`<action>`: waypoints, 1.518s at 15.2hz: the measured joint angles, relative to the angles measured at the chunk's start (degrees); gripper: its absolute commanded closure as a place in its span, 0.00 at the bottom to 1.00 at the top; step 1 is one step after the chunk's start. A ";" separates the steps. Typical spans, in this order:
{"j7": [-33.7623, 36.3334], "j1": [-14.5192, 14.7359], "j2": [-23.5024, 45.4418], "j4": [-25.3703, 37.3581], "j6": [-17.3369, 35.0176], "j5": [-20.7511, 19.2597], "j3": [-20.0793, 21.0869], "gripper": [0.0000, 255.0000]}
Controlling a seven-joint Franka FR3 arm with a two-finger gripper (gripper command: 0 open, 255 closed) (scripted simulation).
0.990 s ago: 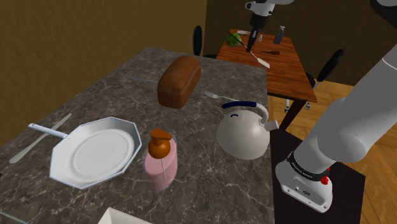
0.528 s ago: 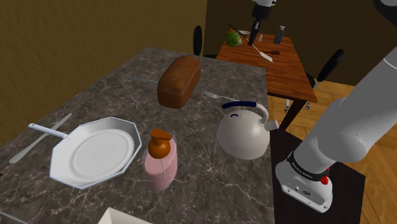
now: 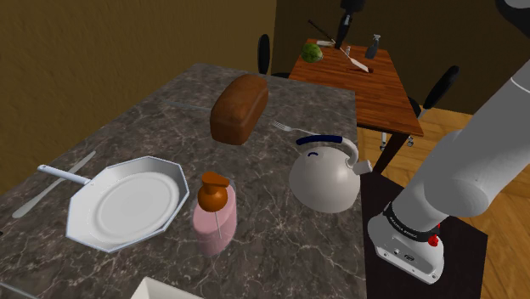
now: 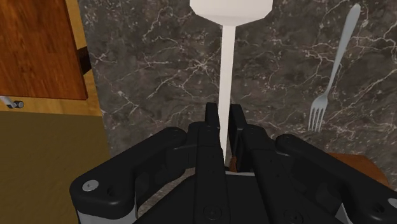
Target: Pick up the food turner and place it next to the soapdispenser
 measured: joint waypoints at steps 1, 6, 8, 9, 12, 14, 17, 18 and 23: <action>0.14 0.07 0.16 1.04 -0.91 0.08 0.07 1.00; 1.99 0.83 -1.09 2.44 -3.33 -0.58 1.08 1.00; 5.20 2.04 -3.51 -0.16 -2.75 -1.74 2.95 1.00; 6.88 2.64 -4.44 -1.30 -2.43 -2.12 3.94 1.00; 11.64 4.35 -6.49 -2.93 -2.62 -2.83 6.85 1.00; 14.67 5.39 -7.73 -4.54 -2.17 -3.15 8.75 1.00; 18.94 6.68 -10.35 -7.39 -1.82 -3.77 11.53 1.00; 20.46 7.16 -10.93 -8.44 -1.33 -3.83 12.51 1.00; 27.83 9.72 -12.35 -9.58 -1.66 -3.43 17.41 1.00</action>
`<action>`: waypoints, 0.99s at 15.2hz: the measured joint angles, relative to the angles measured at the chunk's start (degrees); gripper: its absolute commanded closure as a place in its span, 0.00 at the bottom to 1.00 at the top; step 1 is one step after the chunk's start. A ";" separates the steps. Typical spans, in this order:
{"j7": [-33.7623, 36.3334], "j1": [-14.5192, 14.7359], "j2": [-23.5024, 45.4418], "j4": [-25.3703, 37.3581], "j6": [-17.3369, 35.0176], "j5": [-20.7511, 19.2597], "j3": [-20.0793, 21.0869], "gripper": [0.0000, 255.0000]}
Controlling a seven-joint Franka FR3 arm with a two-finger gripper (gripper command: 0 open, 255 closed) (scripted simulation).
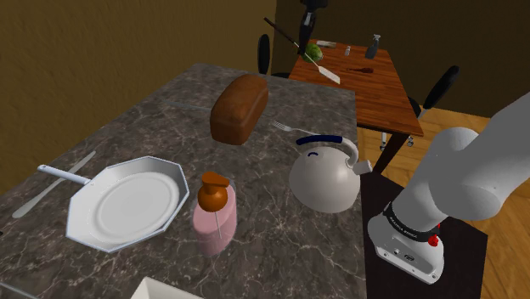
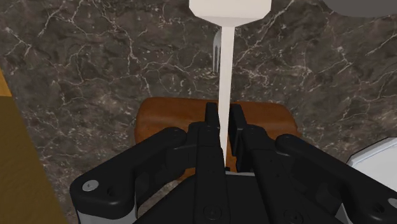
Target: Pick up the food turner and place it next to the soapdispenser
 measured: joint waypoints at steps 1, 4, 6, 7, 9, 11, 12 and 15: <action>1.75 0.66 0.06 -0.23 0.28 0.22 1.17 1.00; 5.76 2.21 0.78 0.54 0.14 0.84 3.80 1.00; 8.32 3.16 0.78 0.35 0.35 1.12 5.46 1.00; 9.70 3.69 1.13 0.50 0.54 1.31 6.34 1.00; 12.49 4.80 2.05 1.40 0.53 1.69 8.14 1.00; 15.08 5.84 3.22 2.66 0.45 2.03 9.77 1.00; 16.26 6.32 3.87 3.43 0.32 2.16 10.50 1.00; 20.11 7.90 6.01 5.72 0.21 2.47 12.86 1.00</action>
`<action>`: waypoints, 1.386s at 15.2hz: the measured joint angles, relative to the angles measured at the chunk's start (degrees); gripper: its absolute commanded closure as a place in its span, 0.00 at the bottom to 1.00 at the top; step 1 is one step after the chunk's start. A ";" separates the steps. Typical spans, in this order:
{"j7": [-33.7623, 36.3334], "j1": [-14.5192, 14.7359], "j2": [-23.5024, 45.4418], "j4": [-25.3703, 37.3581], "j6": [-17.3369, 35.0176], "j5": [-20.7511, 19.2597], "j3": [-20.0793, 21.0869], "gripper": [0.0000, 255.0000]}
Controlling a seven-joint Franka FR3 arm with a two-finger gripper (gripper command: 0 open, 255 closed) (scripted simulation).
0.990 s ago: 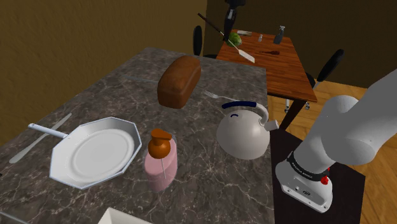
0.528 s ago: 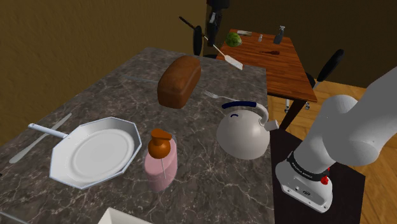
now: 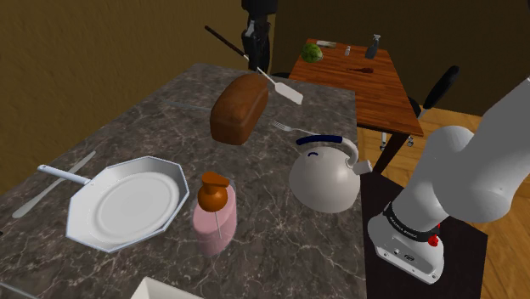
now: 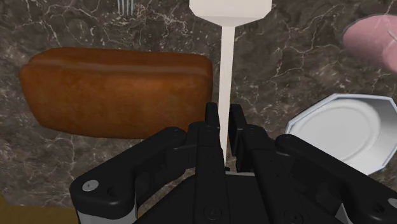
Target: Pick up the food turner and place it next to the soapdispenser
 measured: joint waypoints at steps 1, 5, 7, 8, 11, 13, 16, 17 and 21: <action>1.43 0.59 0.57 0.52 0.05 0.07 0.86 1.00; 6.16 2.59 4.27 4.41 -0.13 0.11 3.59 1.00; 8.53 3.64 5.87 5.72 0.15 0.01 4.90 1.00; 8.91 3.81 6.12 5.38 0.75 0.00 5.10 1.00; 9.23 3.93 6.45 3.71 2.74 -0.02 5.25 1.00; 9.31 3.96 6.46 2.17 4.29 -0.03 5.29 1.00; 9.26 3.95 6.21 -0.54 6.75 -0.01 5.27 1.00; 9.32 3.97 6.13 -1.29 7.43 -0.01 5.30 1.00; 9.29 3.96 6.30 -4.26 10.58 -0.02 5.29 1.00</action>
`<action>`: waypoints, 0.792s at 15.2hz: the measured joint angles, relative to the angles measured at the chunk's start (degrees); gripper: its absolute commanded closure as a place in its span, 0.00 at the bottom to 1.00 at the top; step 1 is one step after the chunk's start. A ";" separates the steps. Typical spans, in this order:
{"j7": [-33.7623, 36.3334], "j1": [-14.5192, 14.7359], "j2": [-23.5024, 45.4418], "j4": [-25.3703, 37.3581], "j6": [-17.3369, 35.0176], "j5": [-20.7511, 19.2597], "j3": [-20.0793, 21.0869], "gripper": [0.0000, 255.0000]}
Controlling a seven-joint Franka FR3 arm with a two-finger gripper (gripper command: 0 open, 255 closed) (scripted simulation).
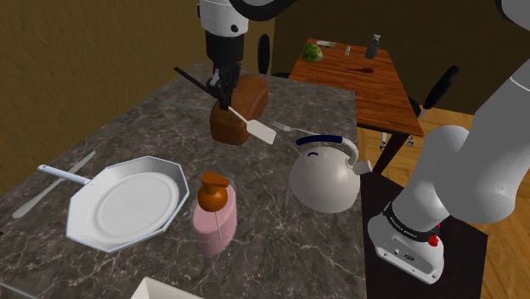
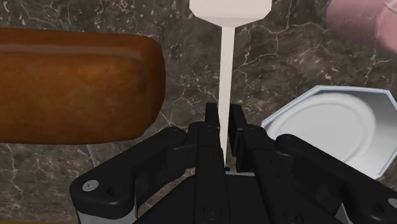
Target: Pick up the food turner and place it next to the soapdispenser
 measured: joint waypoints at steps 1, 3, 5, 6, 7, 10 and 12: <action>0.06 0.03 -0.09 -0.84 0.74 0.00 0.03 1.00; 0.05 0.02 0.11 -2.17 2.26 -0.01 0.03 1.00; 0.09 0.04 0.22 -3.52 3.73 -0.01 0.05 1.00; 0.04 0.02 0.31 -4.21 4.51 -0.01 0.03 1.00; 0.02 0.01 0.31 -4.94 5.24 -0.01 0.01 1.00; 0.11 0.05 0.56 -7.08 7.63 -0.03 0.07 1.00; 0.13 0.05 0.96 -8.29 9.23 -0.05 0.07 1.00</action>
